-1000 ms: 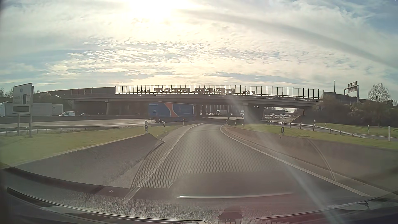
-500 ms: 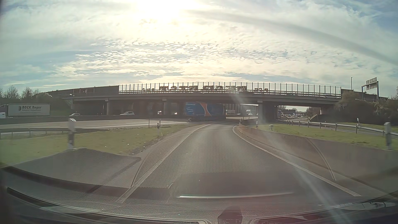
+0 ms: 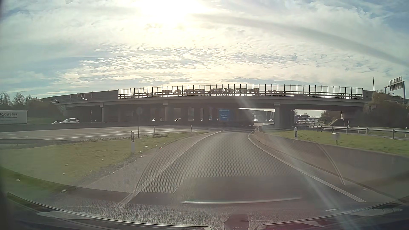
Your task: Follow the waypoints while adhering to traffic rules and regulations
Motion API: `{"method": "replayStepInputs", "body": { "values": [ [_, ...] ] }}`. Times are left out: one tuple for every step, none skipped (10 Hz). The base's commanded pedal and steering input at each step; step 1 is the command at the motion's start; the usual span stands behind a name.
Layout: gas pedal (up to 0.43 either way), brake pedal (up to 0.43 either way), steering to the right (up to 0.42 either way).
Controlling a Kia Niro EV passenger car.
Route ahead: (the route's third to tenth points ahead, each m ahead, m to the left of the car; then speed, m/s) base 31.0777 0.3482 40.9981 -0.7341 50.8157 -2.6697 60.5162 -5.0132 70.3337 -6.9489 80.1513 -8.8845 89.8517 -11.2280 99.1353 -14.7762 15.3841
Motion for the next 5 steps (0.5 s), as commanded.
{"method": "replayStepInputs", "body": {
  "values": [
    [0.118, 0.0, 0.0],
    [0.118, 0.0, 0.004],
    [0.118, 0.0, 0.007],
    [0.118, 0.0, 0.009],
    [0.118, 0.0, 0.013]
  ]
}}
